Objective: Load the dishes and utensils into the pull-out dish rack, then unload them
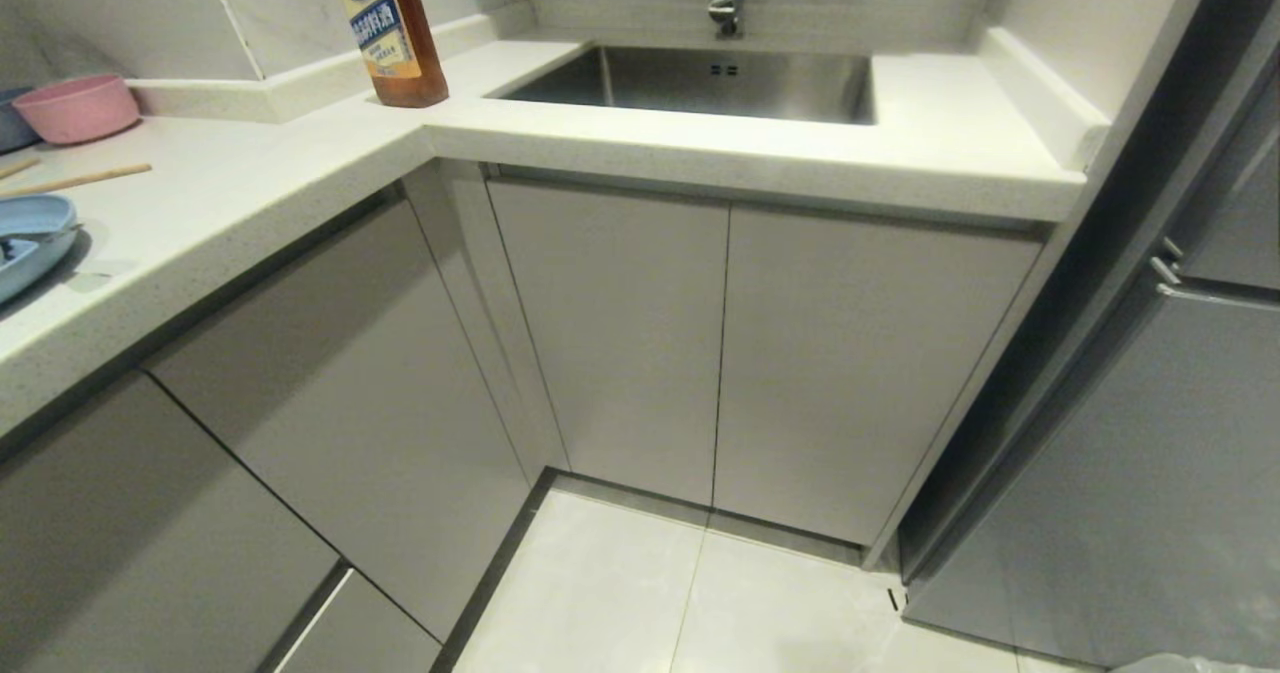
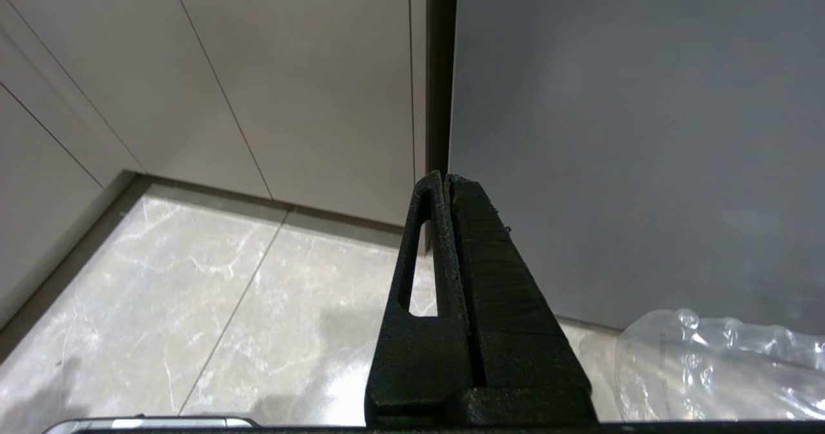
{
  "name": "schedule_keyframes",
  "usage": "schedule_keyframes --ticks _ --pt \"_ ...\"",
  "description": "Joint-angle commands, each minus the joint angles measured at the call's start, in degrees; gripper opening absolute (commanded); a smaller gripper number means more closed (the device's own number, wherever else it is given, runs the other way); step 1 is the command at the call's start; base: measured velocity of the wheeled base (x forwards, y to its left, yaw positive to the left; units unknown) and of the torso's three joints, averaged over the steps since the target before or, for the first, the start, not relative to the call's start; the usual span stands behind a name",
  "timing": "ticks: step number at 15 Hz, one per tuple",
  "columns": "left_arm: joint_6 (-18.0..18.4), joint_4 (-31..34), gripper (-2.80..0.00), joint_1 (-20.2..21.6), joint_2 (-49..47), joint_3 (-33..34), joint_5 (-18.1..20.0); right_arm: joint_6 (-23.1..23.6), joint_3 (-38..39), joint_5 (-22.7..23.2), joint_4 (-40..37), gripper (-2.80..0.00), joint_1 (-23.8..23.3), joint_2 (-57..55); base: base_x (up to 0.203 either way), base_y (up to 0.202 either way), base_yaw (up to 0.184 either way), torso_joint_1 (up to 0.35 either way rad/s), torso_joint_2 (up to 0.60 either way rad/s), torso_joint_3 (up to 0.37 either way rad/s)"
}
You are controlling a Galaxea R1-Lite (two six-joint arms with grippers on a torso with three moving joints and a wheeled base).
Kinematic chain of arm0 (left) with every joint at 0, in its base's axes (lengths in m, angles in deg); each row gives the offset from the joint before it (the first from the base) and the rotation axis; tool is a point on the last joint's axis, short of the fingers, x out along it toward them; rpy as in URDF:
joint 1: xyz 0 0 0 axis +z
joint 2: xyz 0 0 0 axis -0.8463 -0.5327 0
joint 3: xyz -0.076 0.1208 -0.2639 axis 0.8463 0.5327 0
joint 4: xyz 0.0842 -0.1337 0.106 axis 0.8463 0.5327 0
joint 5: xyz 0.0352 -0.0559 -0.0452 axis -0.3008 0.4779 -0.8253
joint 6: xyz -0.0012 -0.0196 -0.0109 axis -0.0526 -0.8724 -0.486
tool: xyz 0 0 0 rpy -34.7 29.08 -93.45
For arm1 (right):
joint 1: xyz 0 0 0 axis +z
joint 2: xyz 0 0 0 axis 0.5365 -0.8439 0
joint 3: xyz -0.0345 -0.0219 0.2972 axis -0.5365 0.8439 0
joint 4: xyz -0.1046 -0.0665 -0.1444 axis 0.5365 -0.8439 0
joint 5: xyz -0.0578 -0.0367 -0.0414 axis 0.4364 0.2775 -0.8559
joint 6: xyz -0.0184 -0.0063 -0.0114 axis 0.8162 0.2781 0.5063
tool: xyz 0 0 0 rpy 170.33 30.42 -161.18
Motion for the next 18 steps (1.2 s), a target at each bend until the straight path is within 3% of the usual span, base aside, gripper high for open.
schedule_keyframes --ticks 1,18 --pt "0.1 0.0 -2.80 0.0 -0.1 0.0 0.0 0.0 0.0 0.0 0.0 -2.80 0.0 0.0 0.000 0.000 0.000 0.006 0.00 0.206" --pt "0.1 0.0 -2.80 0.0 -0.1 0.0 0.1 0.0 0.0 0.0 0.0 -2.80 0.0 0.0 0.000 0.000 0.000 0.003 0.00 0.203"
